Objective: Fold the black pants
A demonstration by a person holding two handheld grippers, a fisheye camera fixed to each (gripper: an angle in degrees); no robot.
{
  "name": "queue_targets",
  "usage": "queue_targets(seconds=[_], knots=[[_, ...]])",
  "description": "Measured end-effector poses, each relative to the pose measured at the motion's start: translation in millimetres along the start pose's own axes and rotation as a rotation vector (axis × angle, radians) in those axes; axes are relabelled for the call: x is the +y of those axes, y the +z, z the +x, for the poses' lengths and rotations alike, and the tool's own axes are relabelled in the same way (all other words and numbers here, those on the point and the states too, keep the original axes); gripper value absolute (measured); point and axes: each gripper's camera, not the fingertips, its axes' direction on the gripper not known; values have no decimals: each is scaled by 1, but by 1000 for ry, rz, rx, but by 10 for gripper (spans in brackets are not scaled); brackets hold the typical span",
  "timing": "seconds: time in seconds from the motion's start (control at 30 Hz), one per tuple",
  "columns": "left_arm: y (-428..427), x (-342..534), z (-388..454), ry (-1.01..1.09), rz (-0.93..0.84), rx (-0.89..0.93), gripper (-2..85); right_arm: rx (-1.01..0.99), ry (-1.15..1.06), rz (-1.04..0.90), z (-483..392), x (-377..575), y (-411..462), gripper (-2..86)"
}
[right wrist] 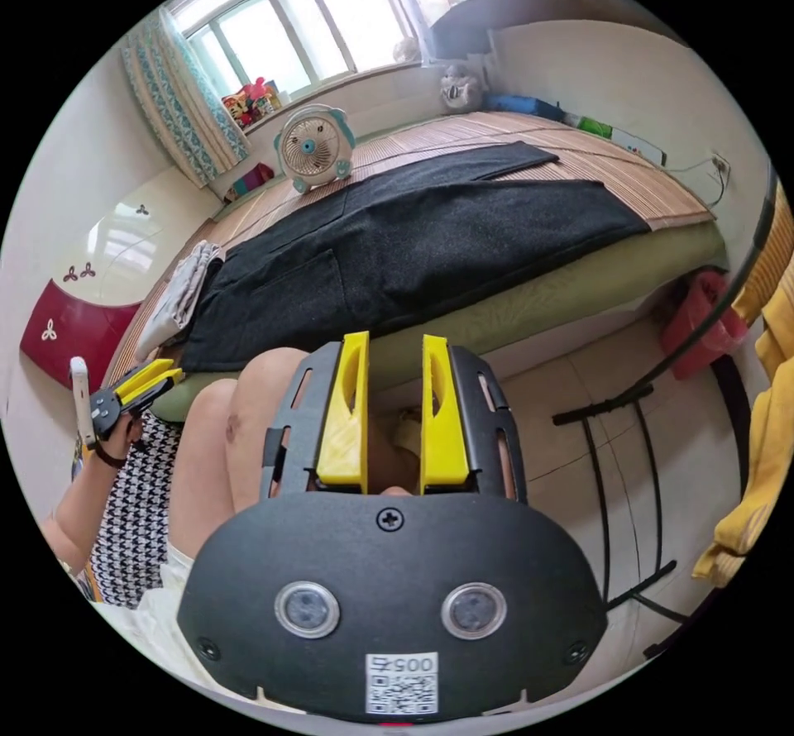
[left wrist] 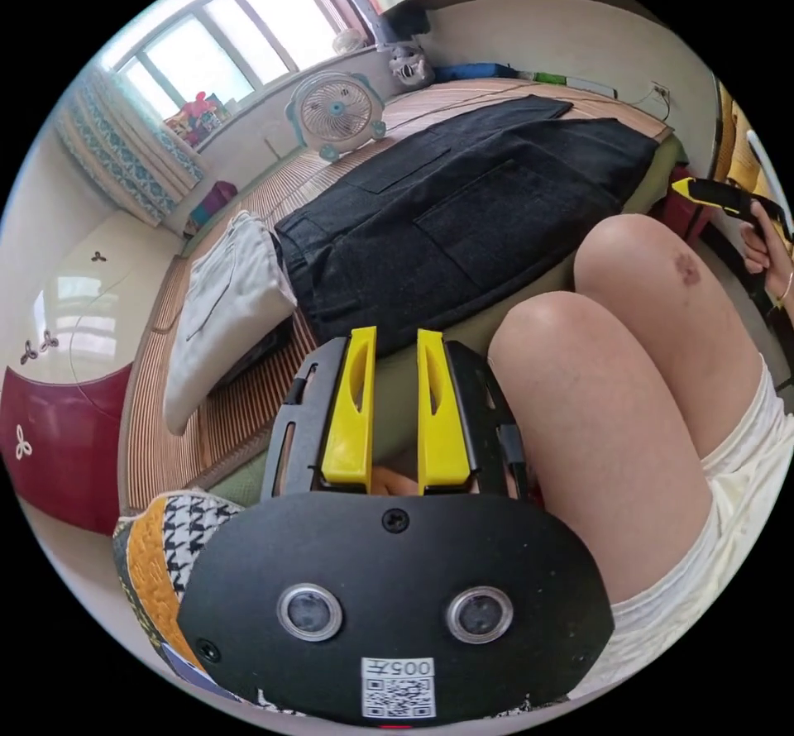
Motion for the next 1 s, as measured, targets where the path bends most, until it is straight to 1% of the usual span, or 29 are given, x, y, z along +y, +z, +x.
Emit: queue_targets(seconds=[0.13, 0.23, 0.43, 0.73, 0.77, 0.83, 1.0], knots=[[30, -8, 16, 62, -43, 22, 93, 25, -6, -38, 9, -1, 10, 70], [44, -13, 28, 103, -62, 6, 96, -5, 24, -54, 19, -4, 16, 67], [73, -26, 25, 140, -133, 20, 98, 11, 28, -74, 27, -8, 29, 67], [86, -35, 30, 194, -181, 29, 69, 41, 88, -63, 56, -12, 37, 67], [86, -35, 29, 196, -184, 34, 65, 44, 106, -54, 63, -15, 36, 67], [83, -38, 22, 168, -195, 66, 25, 60, 143, -33, 76, -21, 35, 67], [72, -32, 0, 85, -136, 136, 6, 67, 284, 7, 127, -45, 33, 66]])
